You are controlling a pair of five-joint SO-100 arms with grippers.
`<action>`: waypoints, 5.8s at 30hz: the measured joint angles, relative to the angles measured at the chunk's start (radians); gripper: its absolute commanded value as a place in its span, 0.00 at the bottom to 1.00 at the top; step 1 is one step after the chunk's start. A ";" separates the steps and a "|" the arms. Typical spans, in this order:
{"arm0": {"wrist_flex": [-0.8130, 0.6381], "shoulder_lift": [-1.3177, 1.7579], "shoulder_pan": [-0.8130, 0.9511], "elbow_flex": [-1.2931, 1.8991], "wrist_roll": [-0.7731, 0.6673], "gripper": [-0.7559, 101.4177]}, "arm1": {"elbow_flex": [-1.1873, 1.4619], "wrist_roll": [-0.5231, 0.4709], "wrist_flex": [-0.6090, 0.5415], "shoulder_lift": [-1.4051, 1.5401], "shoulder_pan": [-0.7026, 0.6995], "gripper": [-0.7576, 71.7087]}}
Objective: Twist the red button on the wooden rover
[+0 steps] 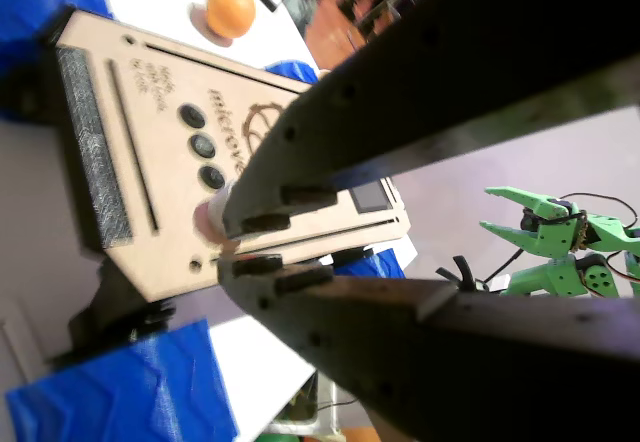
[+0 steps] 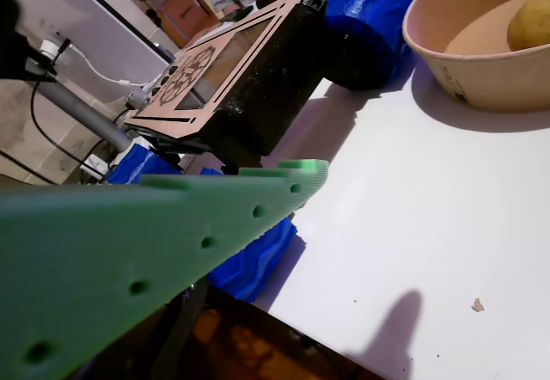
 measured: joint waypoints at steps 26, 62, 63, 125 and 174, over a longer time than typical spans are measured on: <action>0.351 -0.811 0.147 -0.891 0.000 0.01 | 0.000 0.000 0.000 0.000 0.000 0.29; 0.360 -0.911 0.261 -0.894 0.000 0.17 | 0.000 0.000 0.000 0.000 0.000 0.29; 0.360 -0.917 0.261 -0.894 0.000 0.17 | 0.000 0.000 0.000 0.000 0.000 0.29; 0.422 -1.089 0.318 -0.950 0.008 0.21 | 0.000 0.000 0.000 0.000 0.000 0.29; 0.462 -1.042 0.322 -0.911 0.006 0.23 | 0.000 0.000 0.000 0.000 0.000 0.29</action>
